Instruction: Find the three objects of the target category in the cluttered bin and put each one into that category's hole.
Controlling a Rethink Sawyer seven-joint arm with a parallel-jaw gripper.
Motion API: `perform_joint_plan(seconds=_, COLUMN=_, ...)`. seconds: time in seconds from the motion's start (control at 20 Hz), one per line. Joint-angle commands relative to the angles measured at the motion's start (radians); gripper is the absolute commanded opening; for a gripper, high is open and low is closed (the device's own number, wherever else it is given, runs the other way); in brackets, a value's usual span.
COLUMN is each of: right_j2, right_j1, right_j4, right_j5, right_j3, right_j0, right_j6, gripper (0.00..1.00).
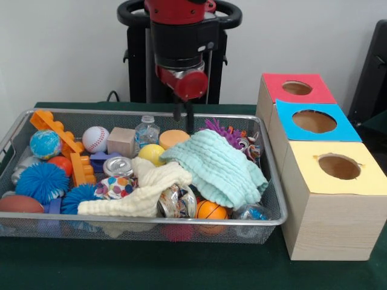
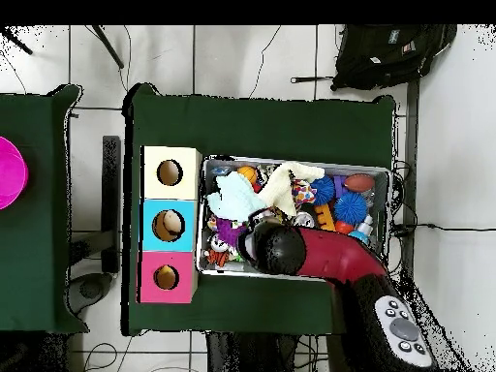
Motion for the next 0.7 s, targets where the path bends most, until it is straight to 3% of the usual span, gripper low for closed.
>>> perform_joint_plan(seconds=0.05, right_j2=-0.019, right_j1=-0.042, right_j4=0.112, right_j5=0.073, right_j3=0.073, right_j0=0.084, right_j6=0.171, gripper=1.0)
perform_joint_plan(seconds=0.5, right_j2=-0.069, right_j1=0.088, right_j4=0.202, right_j5=-0.114, right_j3=0.042, right_j0=0.208, right_j6=0.228, gripper=1.0)
perform_joint_plan(seconds=0.7, right_j2=-0.063, right_j1=0.165, right_j4=0.245, right_j5=-0.196, right_j3=0.015, right_j0=0.229, right_j6=0.214, gripper=1.0)
